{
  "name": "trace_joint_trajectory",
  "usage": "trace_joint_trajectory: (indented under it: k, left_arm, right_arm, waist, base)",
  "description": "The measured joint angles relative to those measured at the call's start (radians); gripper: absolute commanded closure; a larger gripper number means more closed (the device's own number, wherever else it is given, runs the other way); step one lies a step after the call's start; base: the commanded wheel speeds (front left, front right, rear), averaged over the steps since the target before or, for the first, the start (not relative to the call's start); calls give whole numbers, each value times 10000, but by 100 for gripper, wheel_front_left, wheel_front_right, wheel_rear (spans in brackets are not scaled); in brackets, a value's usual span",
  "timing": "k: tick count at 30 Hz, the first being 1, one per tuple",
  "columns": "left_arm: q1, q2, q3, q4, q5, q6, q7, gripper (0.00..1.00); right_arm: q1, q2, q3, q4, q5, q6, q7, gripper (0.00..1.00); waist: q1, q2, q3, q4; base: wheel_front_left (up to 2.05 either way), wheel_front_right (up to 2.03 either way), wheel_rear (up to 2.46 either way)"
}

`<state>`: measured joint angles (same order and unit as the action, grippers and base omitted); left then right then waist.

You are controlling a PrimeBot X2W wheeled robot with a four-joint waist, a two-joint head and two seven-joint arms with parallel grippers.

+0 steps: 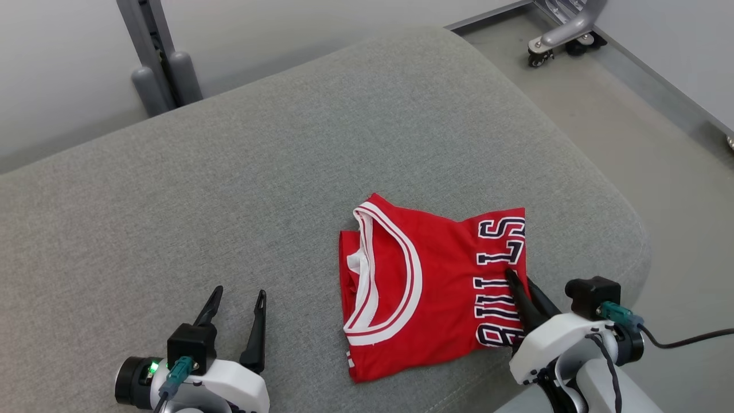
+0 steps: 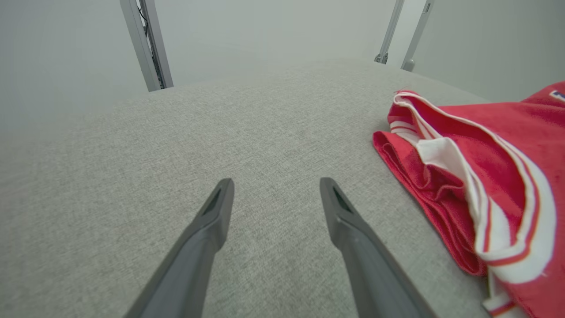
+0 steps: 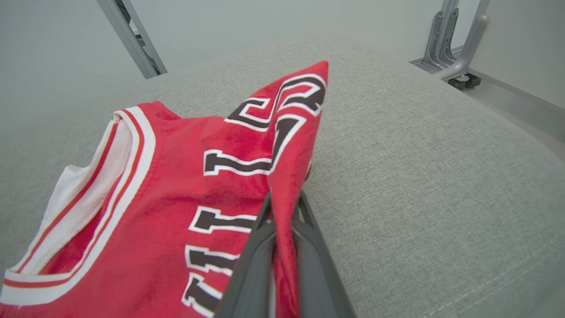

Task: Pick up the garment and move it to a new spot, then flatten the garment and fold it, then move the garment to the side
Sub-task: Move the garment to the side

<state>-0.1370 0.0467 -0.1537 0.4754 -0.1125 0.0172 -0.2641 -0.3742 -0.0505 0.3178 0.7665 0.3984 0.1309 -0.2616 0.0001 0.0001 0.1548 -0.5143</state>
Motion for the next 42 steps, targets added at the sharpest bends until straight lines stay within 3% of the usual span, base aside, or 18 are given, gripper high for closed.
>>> trace_joint_trajectory:
  k: [5,14,25,30,31,36,42]
  left_arm:
    - [-180,12,27,31,272,-75,0,0]
    - [-521,213,115,-102,639,-173,0,0]
    - [-954,328,50,-420,874,-232,-2,0]
    - [-974,330,86,-533,871,-203,-4,0]
    - [-974,336,100,-543,871,-203,-4,0]
    - [-969,336,224,-548,840,-125,-2,0]
    - [-867,328,479,-570,721,12,0,0]
  right_arm:
    - [-368,12,-272,-184,-255,0,0,100]
    - [-2147,-378,-1670,378,-1722,0,0,100]
    - [-4558,-2640,-5474,2621,-3891,0,-2,100]
    - [-4764,-3166,-7436,3087,-5561,0,0,100]
    - [-4790,-3135,-7722,3012,-5751,0,0,0]
    - [-4850,-2692,-8577,1848,-6642,0,-2,0]
    - [-4420,-1513,-7768,286,-6435,0,-17,0]
  waist:
    - [-1,0,380,113]
    - [0,0,892,1314]
    - [0,0,1680,3093]
    - [0,0,1958,3787]
    - [-1,0,1990,3848]
    - [0,0,1941,3935]
    - [0,-1,1550,3906]
  base:
    - [0,0,0]
    - [0,0,0]
    - [0,0,0]
    - [0,0,0]
    - [0,0,0]
    - [0,0,0]
    - [0,0,0]
